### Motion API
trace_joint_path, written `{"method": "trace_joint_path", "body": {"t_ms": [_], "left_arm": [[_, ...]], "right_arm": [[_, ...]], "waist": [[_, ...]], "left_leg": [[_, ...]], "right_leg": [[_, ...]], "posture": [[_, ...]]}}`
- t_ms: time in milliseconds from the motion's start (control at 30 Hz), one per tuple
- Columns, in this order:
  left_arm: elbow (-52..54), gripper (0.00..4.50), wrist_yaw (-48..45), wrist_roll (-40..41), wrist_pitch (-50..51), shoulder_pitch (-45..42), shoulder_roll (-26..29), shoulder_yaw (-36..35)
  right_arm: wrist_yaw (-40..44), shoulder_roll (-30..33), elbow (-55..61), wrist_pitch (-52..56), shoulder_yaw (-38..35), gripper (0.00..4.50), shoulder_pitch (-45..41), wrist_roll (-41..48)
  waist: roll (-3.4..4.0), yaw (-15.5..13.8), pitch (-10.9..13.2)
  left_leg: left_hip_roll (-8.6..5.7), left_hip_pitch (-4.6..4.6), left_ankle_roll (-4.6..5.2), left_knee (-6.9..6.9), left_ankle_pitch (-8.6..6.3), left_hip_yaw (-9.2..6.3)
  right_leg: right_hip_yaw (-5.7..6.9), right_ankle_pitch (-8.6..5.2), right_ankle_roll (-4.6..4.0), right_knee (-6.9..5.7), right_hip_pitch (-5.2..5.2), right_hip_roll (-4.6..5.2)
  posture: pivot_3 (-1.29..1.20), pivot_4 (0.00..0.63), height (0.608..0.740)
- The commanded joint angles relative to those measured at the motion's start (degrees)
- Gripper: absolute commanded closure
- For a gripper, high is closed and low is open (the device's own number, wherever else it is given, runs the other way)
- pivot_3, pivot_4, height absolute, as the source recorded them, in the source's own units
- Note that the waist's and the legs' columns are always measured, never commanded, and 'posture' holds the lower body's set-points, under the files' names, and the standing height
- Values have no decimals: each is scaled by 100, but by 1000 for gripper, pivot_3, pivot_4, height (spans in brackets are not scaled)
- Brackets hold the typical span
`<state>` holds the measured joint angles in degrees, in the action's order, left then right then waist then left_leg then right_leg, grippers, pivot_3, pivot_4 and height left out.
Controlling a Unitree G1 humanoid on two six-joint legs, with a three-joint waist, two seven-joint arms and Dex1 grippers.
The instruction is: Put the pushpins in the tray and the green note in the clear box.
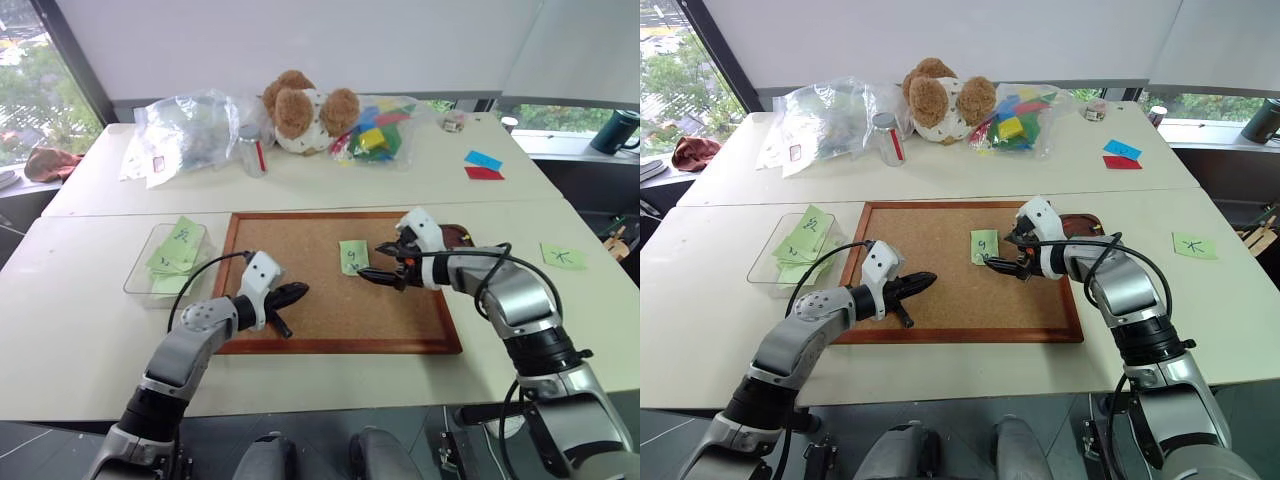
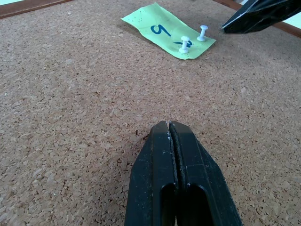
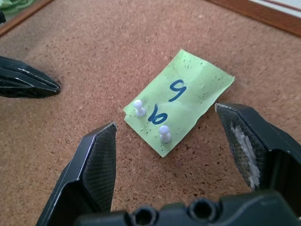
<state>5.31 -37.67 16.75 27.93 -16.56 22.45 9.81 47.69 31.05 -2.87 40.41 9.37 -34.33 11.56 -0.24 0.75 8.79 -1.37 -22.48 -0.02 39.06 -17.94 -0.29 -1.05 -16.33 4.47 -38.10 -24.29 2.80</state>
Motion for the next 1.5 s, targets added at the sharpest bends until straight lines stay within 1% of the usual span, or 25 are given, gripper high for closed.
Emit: {"method": "trace_joint_path", "body": {"t_ms": [33, 100, 200, 300, 367, 400, 667, 800, 933, 1000, 1133, 1233, 1333, 1500], "left_arm": [[-128, 4500, -21, -110, 143, 116, 61, 50], [-107, 4500, -13, -107, 152, 128, 65, 43], [-68, 4500, 1, -102, 164, 164, 69, 36], [-50, 4500, 9, -103, 171, 183, 77, 30], [-40, 4500, 13, -102, 174, 195, 85, 22], [-38, 4500, 14, -102, 176, 197, 88, 20], [-43, 4500, -3, -99, 219, 250, 102, 59], [-69, 4500, -15, -102, 253, 279, 81, 108], [-130, 4500, -33, -114, 251, 253, 69, 138], [-157, 4500, -51, -124, 236, 238, 67, 156], [-210, 4500, -74, -142, 216, 189, 49, 165], [-261, 4500, -90, -158, 185, 158, 30, 175], [-294, 4500, -101, -170, 159, 136, 11, 184], [-290, 4500, -88, -175, 149, 145, 3, 175]], "right_arm": [[-13, -83, -122, -209, 44, 849, -138, -56], [-9, -109, -185, -246, 50, 849, -149, -54], [-14, -142, -286, -297, 71, 1692, -179, -66], [-10, -154, -336, -329, 87, 3091, -189, -84], [-6, -156, -319, -304, 80, 4111, -202, -80], [-2, -155, -300, -283, 74, 4449, -209, -75], [33, -27, 243, 27, -95, 4449, -247, 96], [3, 173, 667, 332, -383, 4449, -374, 265], [-126, 415, 713, 512, -759, 4449, -553, 370], [-253, 530, 472, 529, -999, 4449, -692, 372], [-575, 760, -453, 220, -1364, 4449, -925, 199], [-728, 950, -1395, -218, -1423, 4449, -1061, -20], [-821, 950, -2295, -399, -1491, 4449, -1248, -80], [-782, 822, -3197, -763, -1362, 4449, -1382, -231]], "waist": [[0, 0, 0], [0, -1, 0], [0, 1, 0], [0, 5, 0], [0, 5, 0], [0, 6, 0], [0, 7, 0], [0, 6, 0], [0, -4, 0], [0, -4, 0], [0, -4, 0], [1, -4, -1], [7, -3, -4], [11, -1, -7]], "left_leg": [[0, 0, 0, 0, 0, 0], [0, 0, 0, 0, 0, 0], [0, 0, 0, 0, 0, 0], [0, 0, 0, 0, 0, 0], [0, 0, 0, 0, 0, 0], [0, 0, 0, -1, 0, 0], [0, 0, 0, -2, 0, 0], [0, -1, 0, -4, 0, 0], [0, 0, 1, -3, -1, -1], [0, 0, 1, -4, -1, -1], [0, 0, 1, -3, -1, 0], [-1, 0, 1, -3, -1, 0], [0, 1, 1, -5, -1, 0], [-1, 3, 1, -2, -1, 2]], "right_leg": [[0, 0, 0, 0, 0, 0], [0, 0, 0, 0, 0, 0], [0, 0, 0, 1, 0, 0], [0, 0, 0, 0, 0, 0], [0, 0, 0, 1, 0, 0], [0, 0, 0, 0, 0, 0], [0, 0, 0, 0, -2, 0], [0, 0, 0, 2, -3, 0], [0, 0, 0, 5, 1, 0], [1, 0, 0, 6, 1, 1], [0, 0, 0, 6, 3, 2], [1, 0, 0, 8, 5, 3], [1, 0, 0, 7, 4, 2], [0, 0, 0, 7, 8, 2]], "posture": [[0, 150, 740], [0, 150, 740], [0, 150, 740], [0, 150, 740], [0, 150, 740], [0, 150, 740], [0, 150, 740], [0, 150, 740], [0, 150, 740], [0, 150, 740], [0, 150, 740], [0, 150, 740], [0, 150, 740], [0, 150, 740]]}}
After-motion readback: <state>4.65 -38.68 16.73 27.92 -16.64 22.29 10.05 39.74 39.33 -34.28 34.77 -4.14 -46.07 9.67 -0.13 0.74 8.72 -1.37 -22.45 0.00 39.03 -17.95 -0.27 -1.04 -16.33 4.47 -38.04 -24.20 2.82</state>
